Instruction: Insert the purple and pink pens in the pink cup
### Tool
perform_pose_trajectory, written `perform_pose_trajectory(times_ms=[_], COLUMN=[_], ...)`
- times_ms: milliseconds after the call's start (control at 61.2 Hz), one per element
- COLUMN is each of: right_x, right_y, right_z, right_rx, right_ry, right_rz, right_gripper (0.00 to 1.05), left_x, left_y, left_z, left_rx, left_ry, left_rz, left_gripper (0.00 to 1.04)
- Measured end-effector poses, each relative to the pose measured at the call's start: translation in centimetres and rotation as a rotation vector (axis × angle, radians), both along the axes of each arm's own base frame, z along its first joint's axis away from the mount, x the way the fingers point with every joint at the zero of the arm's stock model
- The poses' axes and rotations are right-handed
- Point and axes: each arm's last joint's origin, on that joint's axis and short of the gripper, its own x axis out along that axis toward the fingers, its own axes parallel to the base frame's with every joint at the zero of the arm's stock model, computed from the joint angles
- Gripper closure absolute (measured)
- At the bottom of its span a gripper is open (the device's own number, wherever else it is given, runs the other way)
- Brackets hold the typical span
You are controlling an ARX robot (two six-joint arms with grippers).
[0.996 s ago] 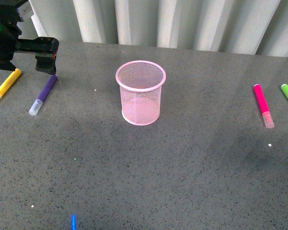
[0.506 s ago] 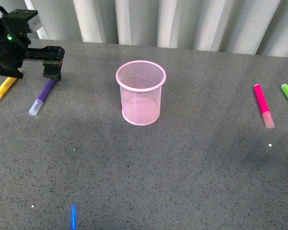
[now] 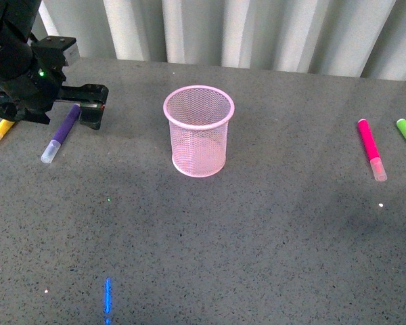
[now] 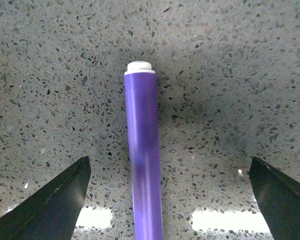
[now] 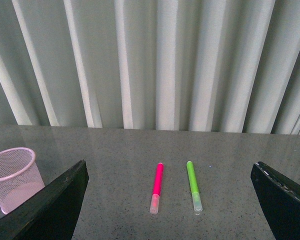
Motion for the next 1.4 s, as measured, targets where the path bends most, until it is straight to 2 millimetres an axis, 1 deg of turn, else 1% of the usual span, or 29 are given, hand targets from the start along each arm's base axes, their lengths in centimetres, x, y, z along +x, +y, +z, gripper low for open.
perform_pose_trajectory(times_ms=[49,180,376,425,490,621,653,735,767,865,898,1029,1127,1192,1306,1404], right_x=[0.0,0.0,0.0,0.0,0.0,0.0,0.0,0.0,0.0,0.0,0.0,0.0,0.0,0.0,0.0,0.0], right_y=[0.0,0.0,0.0,0.0,0.0,0.0,0.0,0.0,0.0,0.0,0.0,0.0,0.0,0.0,0.0,0.0], right_z=[0.0,0.0,0.0,0.0,0.0,0.0,0.0,0.0,0.0,0.0,0.0,0.0,0.0,0.0,0.0,0.0], right_rx=[0.000,0.000,0.000,0.000,0.000,0.000,0.000,0.000,0.000,0.000,0.000,0.000,0.000,0.000,0.000,0.000], right_ry=[0.000,0.000,0.000,0.000,0.000,0.000,0.000,0.000,0.000,0.000,0.000,0.000,0.000,0.000,0.000,0.000], right_rz=[0.000,0.000,0.000,0.000,0.000,0.000,0.000,0.000,0.000,0.000,0.000,0.000,0.000,0.000,0.000,0.000], right_gripper=[0.07,0.07,0.07,0.07,0.07,0.07,0.07,0.07,0.07,0.07,0.07,0.07,0.07,0.07,0.07,0.07], left_x=[0.2,0.9,1.2,1.3,1.4,1.3,1.3,1.2,1.2,1.1,1.0,0.5,0.0,-0.3,-1.4,-2.4], left_y=[0.0,0.0,0.0,0.0,-0.1,-0.6,-0.6,-0.5,-0.5,-0.4,-0.4,-0.3,-0.2,-0.3,-0.8,-1.2], left_z=[-0.3,-0.3,-0.4,-0.3,-0.3,-0.3,-0.3,-0.3,-0.4,-0.4,-0.4,-0.2,-0.1,0.2,1.6,3.7], left_rx=[0.003,0.013,0.028,0.034,0.032,0.059,0.064,0.072,0.075,0.068,0.065,-0.009,-0.094,-0.119,-0.162,-0.130], left_ry=[0.006,0.008,0.031,0.036,0.045,0.064,0.067,0.074,0.075,0.077,0.078,0.041,-0.038,-0.072,-0.148,-0.292], left_rz=[0.001,0.004,-0.005,-0.004,-0.011,-0.027,-0.028,-0.032,-0.031,-0.035,-0.035,-0.026,0.011,0.035,0.060,0.075], left_gripper=[0.07,0.07,0.07,0.13,0.23,0.54,0.57,0.71,0.75,0.91,0.93,0.93,0.93,0.93,0.93,0.93])
